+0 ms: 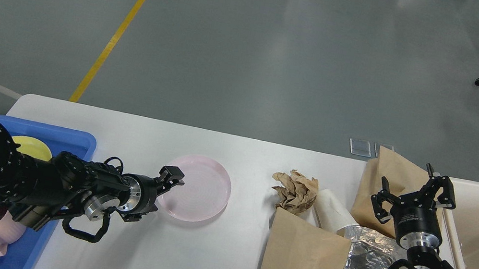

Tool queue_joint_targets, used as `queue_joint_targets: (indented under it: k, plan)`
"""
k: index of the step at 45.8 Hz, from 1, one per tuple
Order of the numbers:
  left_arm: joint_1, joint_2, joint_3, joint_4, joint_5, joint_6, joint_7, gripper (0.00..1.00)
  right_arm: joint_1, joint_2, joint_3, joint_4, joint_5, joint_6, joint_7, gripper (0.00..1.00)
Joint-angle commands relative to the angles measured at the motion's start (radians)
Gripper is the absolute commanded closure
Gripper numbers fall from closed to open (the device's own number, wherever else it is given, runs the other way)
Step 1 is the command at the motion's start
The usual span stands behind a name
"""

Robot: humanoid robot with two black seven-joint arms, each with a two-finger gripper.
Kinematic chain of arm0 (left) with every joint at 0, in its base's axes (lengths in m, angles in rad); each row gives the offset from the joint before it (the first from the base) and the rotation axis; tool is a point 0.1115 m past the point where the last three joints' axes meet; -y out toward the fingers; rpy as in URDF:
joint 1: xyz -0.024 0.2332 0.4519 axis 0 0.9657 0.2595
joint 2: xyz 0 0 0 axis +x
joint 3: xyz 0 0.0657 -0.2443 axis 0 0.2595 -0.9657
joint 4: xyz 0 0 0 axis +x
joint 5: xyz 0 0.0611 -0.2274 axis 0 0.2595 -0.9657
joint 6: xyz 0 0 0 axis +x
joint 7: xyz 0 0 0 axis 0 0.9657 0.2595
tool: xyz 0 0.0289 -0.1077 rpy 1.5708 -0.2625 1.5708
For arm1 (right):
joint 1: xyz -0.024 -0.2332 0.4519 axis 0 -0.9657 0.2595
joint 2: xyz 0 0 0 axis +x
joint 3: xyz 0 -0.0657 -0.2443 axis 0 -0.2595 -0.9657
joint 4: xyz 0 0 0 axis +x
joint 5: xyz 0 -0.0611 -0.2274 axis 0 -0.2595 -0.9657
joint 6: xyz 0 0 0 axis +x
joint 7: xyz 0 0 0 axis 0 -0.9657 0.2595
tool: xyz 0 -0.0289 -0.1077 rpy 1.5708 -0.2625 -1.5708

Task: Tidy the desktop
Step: 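Reach the left gripper to the pink plate's edge and grip it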

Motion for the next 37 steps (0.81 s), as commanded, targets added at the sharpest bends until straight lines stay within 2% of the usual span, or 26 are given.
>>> queue_joint_targets:
  k: [1, 9, 14, 16, 27, 37]
  plan:
    - [0.002, -0.012, -0.003, 0.001, 0.001, 0.023, 0.028, 0.11, 0.000, 0.000, 0.001, 0.000, 0.000, 0.000, 0.000, 0.00]
    - [0.012, -0.012, -0.003, 0.001, 0.002, 0.057, 0.048, 0.16, 0.000, 0.000, 0.000, 0.000, 0.000, 0.000, 0.000, 0.00]
    - [0.016, -0.012, -0.003, 0.000, 0.002, 0.057, 0.050, 0.30, 0.000, 0.000, 0.000, 0.000, 0.000, 0.000, 0.000, 0.00]
    - [0.018, -0.012, -0.003, 0.001, 0.002, 0.057, 0.062, 0.38, 0.000, 0.000, 0.000, 0.000, 0.000, 0.000, 0.000, 0.00]
    - [0.024, -0.012, -0.017, 0.017, 0.002, 0.054, 0.074, 0.41, 0.000, 0.000, 0.000, 0.000, 0.000, 0.000, 0.000, 0.00]
    - [0.024, -0.014, -0.018, 0.017, 0.002, 0.054, 0.076, 0.56, 0.000, 0.000, 0.000, 0.000, 0.000, 0.000, 0.000, 0.00]
